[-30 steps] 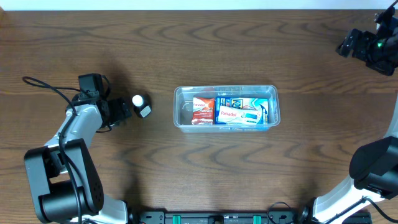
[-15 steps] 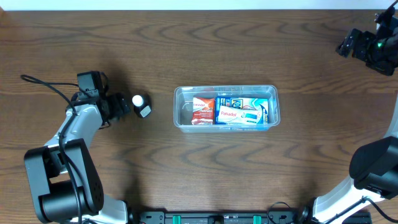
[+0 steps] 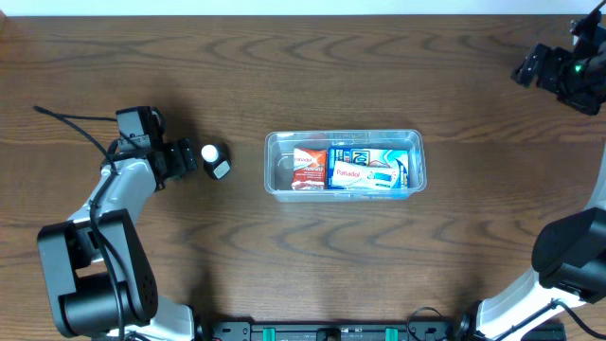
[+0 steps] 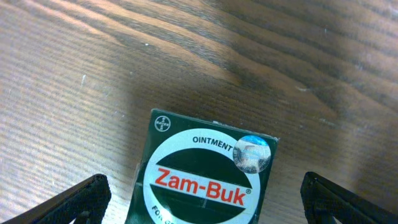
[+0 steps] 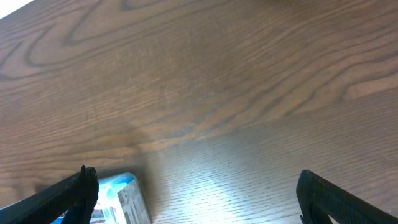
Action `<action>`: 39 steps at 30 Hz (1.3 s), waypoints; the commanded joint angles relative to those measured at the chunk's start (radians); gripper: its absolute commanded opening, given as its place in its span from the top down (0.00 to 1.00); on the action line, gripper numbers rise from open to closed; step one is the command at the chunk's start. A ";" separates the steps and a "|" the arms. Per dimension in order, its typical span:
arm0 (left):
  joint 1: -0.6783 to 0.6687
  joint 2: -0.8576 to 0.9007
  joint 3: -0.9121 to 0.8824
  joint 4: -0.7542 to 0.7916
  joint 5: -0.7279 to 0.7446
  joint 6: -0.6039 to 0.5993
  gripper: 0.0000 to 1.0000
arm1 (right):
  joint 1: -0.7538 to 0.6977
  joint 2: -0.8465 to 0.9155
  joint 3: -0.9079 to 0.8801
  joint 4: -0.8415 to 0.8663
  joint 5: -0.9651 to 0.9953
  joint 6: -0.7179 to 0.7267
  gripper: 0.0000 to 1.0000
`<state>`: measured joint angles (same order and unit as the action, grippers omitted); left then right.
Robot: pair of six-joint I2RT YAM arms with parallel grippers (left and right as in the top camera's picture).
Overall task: Pack container
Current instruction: 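Lower the left gripper onto the green Zam-Buk box and grasp it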
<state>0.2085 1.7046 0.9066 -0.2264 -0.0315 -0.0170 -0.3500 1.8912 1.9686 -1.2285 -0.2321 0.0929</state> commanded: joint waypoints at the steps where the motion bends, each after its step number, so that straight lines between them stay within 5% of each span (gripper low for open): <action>1: 0.003 0.021 -0.002 0.010 -0.014 0.110 0.02 | -0.005 -0.024 0.013 0.002 -0.004 0.007 0.01; 26: 0.003 0.091 -0.002 0.027 -0.010 0.192 0.01 | -0.005 -0.024 0.013 0.003 -0.004 0.007 0.01; 33: 0.003 0.091 -0.002 0.027 -0.010 0.187 0.32 | -0.005 -0.024 0.013 0.003 -0.004 0.007 0.01; 39: 0.003 0.089 -0.001 0.027 -0.010 0.164 0.32 | -0.005 -0.024 0.013 0.003 -0.004 0.007 0.01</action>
<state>0.2085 1.7714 0.9092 -0.1932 -0.0303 0.1570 -0.3500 1.8912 1.9686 -1.2285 -0.2321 0.0929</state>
